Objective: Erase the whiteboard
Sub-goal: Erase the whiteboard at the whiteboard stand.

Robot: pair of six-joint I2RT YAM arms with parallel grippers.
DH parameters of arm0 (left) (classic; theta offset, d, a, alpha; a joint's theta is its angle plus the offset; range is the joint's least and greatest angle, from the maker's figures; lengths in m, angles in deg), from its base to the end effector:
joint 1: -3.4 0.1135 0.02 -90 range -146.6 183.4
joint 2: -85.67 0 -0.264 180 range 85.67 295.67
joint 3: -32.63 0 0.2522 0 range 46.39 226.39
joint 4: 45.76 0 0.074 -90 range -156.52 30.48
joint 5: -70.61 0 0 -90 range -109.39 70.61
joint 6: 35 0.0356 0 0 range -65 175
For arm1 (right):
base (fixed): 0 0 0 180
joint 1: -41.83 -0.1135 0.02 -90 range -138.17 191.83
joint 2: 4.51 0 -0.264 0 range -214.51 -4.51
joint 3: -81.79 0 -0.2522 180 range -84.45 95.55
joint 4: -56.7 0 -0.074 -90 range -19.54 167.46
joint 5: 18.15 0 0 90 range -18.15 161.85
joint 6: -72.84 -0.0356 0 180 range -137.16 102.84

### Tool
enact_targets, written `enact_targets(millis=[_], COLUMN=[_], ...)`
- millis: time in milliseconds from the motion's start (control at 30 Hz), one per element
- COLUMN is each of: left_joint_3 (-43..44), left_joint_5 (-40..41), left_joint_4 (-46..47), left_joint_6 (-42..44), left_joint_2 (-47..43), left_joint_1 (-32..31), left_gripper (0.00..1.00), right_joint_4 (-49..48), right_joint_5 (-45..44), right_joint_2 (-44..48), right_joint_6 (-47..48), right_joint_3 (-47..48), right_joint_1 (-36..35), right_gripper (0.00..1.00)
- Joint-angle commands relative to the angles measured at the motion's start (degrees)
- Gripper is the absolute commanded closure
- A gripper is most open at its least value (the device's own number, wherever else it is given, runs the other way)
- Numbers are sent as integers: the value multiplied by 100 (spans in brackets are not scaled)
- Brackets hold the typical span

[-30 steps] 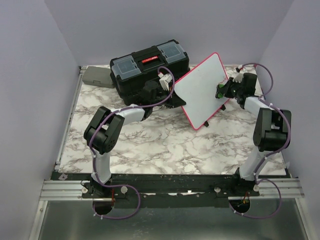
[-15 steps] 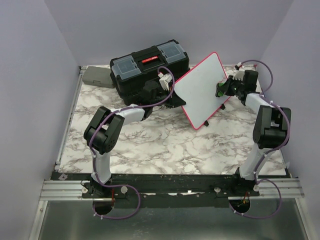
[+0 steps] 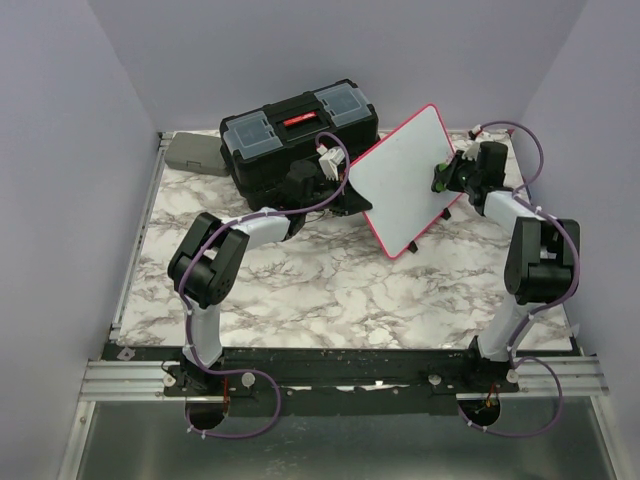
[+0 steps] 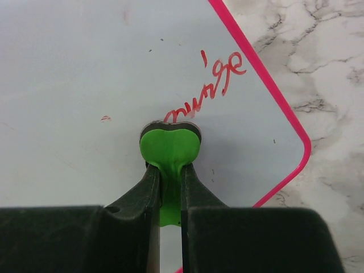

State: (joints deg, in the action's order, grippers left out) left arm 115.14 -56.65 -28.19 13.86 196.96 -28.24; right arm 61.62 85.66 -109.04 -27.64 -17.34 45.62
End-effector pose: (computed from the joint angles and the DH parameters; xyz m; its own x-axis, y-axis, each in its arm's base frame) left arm 0.3610 -0.2477 0.2182 -0.7320 -0.1640 -0.6613 0.5863 0.3428 -0.7340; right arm 0.4122 -0.0188 0.2159 -0.4957 0.2099 -0.8427 -0.0557 0.9607 0.2720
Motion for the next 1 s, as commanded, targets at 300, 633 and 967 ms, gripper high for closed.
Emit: enact_targets(millis=[300, 633, 967], left_joint_3=[112, 120, 233], left_joint_5=[-946, -941, -941], left_joint_4=[-93, -202, -204], left_joint_6=[-155, -69, -112], left_joint_2=[173, 163, 235], left_joint_1=[-255, -255, -255], left_gripper=[100, 100, 100], right_joint_4=[-342, -137, 1350], right_joint_5=[2382, 229, 3241], right_joint_2=[238, -56, 56], right_joint_6=[1173, 764, 2410], right_joint_3=[-315, 276, 294], right_joint_1=[-153, -45, 112], right_gripper=[99, 99, 99])
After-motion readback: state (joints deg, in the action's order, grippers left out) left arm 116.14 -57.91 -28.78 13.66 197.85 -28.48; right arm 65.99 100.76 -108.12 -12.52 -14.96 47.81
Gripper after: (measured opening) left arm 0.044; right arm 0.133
